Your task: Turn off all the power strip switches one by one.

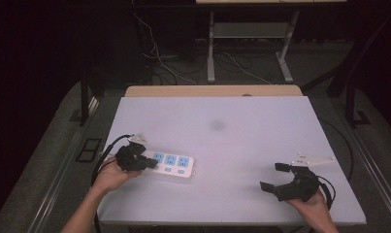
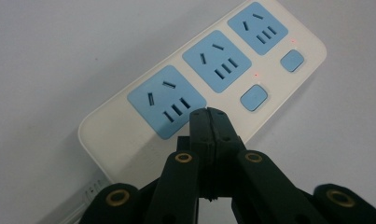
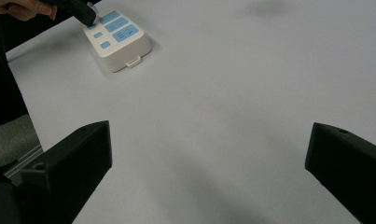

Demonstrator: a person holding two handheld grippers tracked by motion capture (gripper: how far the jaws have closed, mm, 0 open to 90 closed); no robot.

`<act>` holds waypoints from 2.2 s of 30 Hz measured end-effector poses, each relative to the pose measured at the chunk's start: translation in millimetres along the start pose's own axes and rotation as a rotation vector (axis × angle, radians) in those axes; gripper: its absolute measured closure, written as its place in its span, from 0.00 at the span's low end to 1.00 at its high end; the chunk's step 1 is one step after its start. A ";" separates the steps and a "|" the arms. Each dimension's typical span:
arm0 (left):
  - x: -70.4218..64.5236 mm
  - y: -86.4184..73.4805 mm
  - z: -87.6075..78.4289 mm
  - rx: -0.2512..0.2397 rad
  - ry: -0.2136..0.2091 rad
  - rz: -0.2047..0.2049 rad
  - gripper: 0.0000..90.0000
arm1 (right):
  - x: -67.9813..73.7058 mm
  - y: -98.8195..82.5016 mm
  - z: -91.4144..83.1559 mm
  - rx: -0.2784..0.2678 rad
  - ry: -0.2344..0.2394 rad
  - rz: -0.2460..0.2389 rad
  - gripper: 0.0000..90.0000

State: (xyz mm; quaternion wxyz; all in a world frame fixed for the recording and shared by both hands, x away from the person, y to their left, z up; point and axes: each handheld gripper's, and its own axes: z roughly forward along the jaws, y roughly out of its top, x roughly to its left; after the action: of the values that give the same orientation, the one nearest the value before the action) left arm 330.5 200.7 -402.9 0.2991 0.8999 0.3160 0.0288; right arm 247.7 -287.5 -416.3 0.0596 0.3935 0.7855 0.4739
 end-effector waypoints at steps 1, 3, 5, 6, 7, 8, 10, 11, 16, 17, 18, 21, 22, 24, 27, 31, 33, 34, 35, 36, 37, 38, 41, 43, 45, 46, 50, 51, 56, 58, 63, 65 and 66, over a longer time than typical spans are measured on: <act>0.0 0.4 0.3 0.001 -0.002 -0.003 0.99 | 0.0 0.0 0.0 -0.001 0.000 0.000 0.00; 0.2 0.8 0.4 0.004 -0.002 -0.006 0.99 | -0.1 0.0 -0.1 -0.001 0.000 0.001 0.00; -0.4 0.6 0.5 0.004 0.000 -0.008 0.99 | -0.3 -0.1 0.0 0.000 0.000 0.002 0.00; -0.9 0.6 0.7 0.003 0.003 -0.007 0.99 | -0.3 -0.1 0.0 0.000 0.000 0.002 0.00; -1.2 0.7 0.7 0.004 0.005 -0.003 0.99 | -0.3 -0.1 0.0 0.000 0.000 0.002 0.00; -1.4 0.6 0.7 0.004 0.007 -0.001 0.99 | -0.3 -0.1 0.0 0.000 0.000 0.002 0.00; -0.5 -0.7 0.8 -0.008 0.001 -0.019 0.99 | -0.4 -0.1 0.0 0.000 0.000 0.002 0.00; 1.5 -2.7 0.6 -0.019 -0.012 -0.034 0.99 | -0.5 -0.1 -0.2 -0.001 0.000 0.002 0.00; 5.0 -5.7 0.8 -0.038 -0.036 -0.092 1.00 | -2.3 -0.3 -2.1 -0.004 -0.012 0.006 0.00; 5.3 -5.4 0.7 -0.033 -0.038 -0.100 1.00 | -2.8 -0.3 -2.5 -0.004 -0.016 0.010 0.00; 5.6 -5.7 0.8 -0.035 -0.039 -0.099 1.00 | -3.2 -0.3 -3.0 -0.006 -0.019 0.011 0.00; 5.9 -7.6 1.1 -0.044 -0.041 -0.103 1.00 | -3.7 0.0 -4.9 -0.010 -0.026 0.011 0.00; 5.2 -8.3 1.6 -0.048 -0.039 -0.105 1.00 | -3.8 0.1 -5.5 -0.012 -0.028 0.011 0.00; 4.8 -8.4 1.5 -0.045 -0.036 -0.114 1.00 | -4.2 0.3 -6.7 -0.014 -0.029 0.011 0.00; 3.5 -7.1 1.4 -0.038 -0.024 -0.108 1.00 | -4.2 0.5 -7.3 -0.018 -0.028 0.008 0.00; 2.5 -6.7 1.3 -0.037 -0.016 -0.105 1.00 | -3.4 0.4 -6.5 -0.017 -0.024 0.005 0.00; 0.9 -6.5 1.4 -0.038 -0.008 -0.103 1.00 | -3.2 0.7 -6.0 -0.014 -0.023 0.006 0.00; 0.8 -6.7 1.4 -0.040 -0.007 -0.103 1.00 | -3.2 0.8 -5.7 -0.013 -0.022 0.006 0.00; 0.6 -6.9 1.3 -0.042 -0.005 -0.101 1.00 | -3.2 0.8 -5.6 -0.012 -0.021 0.005 0.00; 0.3 -7.0 1.3 -0.043 -0.003 -0.101 1.00 | -3.2 0.8 -5.5 -0.010 -0.020 0.003 0.00; 0.1 -7.1 1.4 -0.045 -0.002 -0.100 1.00 | -3.0 0.8 -5.5 -0.010 -0.020 0.003 0.00; -0.2 -6.9 1.2 -0.042 0.003 -0.096 1.00 | -2.9 0.7 -5.7 -0.010 -0.019 0.002 0.00; -1.4 -6.3 1.3 -0.040 0.009 -0.092 1.00 | -3.0 0.7 -6.5 -0.015 -0.019 0.001 0.00; -1.5 -6.3 1.2 -0.041 0.010 -0.090 1.00 | -3.2 0.7 -7.4 -0.017 -0.019 0.004 0.00; -0.4 -5.6 -2.8 -0.064 0.000 -0.095 1.00 | -3.6 0.7 -7.6 -0.017 -0.020 0.004 0.00; -1.2 -5.0 -3.1 -0.053 0.023 -0.086 1.00 | -3.6 0.7 -7.5 -0.017 -0.021 0.003 0.00; -5.8 0.0 -7.8 -0.048 0.023 -0.049 1.00 | -3.6 1.2 -4.7 -0.003 -0.020 -0.011 0.00; -7.3 2.3 -9.7 -0.049 0.023 -0.037 1.00 | -3.3 1.2 -4.1 0.003 -0.019 -0.012 0.00; -13.6 15.1 -14.7 -0.046 0.020 -0.002 1.00 | -3.0 1.0 -5.0 -0.004 -0.017 -0.011 0.00; -16.2 19.8 -16.2 -0.046 0.020 0.013 1.00 | -3.5 1.0 -6.5 -0.010 -0.017 -0.005 0.00; -21.1 26.5 -19.1 -0.044 0.023 0.038 1.00 | -4.0 1.2 -8.4 -0.019 -0.018 0.000 0.00; -22.1 28.3 -20.8 -0.054 0.021 0.038 1.00 | -4.0 1.2 -8.5 -0.019 -0.018 -0.001 0.00; -22.8 29.2 -21.4 -0.059 0.022 0.039 1.00 | -4.0 1.2 -8.4 -0.018 -0.018 -0.001 0.00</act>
State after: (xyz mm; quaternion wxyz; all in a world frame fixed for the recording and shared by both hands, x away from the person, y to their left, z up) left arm 323.3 180.2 -366.0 0.3213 0.8964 0.3005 0.0537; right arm 247.3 -295.8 -411.9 0.0705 0.3969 0.7807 0.4775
